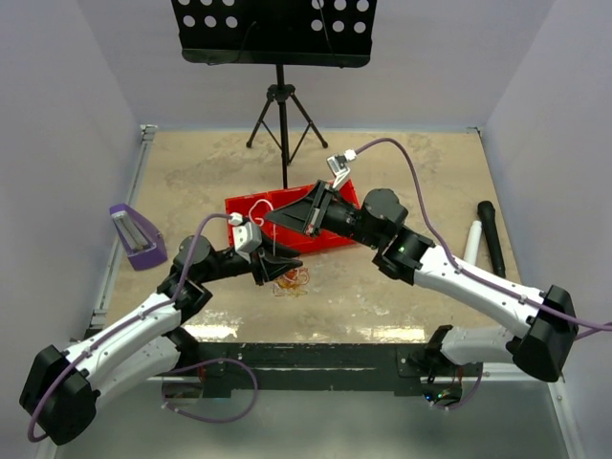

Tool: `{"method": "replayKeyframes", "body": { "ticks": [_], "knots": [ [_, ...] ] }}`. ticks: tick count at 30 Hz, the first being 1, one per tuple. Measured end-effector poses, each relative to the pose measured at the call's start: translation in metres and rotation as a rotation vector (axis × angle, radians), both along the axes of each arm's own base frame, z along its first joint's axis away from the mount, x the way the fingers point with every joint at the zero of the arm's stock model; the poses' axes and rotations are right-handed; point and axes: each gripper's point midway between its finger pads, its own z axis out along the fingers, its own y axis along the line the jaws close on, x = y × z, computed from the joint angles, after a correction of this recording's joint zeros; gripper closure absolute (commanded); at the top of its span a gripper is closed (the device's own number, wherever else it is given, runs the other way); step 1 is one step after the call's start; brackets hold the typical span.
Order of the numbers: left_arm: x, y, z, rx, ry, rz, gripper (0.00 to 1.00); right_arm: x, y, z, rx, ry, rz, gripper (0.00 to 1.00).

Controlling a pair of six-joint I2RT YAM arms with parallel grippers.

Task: Untangle the cables

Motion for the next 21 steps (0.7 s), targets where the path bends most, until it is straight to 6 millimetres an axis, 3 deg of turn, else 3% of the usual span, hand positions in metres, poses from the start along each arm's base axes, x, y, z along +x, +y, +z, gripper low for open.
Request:
{"method": "replayKeyframes", "body": {
  "ticks": [11,21],
  "knots": [
    [-0.004,0.004,-0.002,0.026,-0.117,-0.011,0.75,0.011,-0.01,0.033,-0.063,-0.062,-0.079,1.0],
    [-0.006,0.007,-0.008,0.081,-0.283,-0.038,0.76,0.033,-0.051,0.053,-0.201,-0.11,-0.216,1.0]
  ]
}}
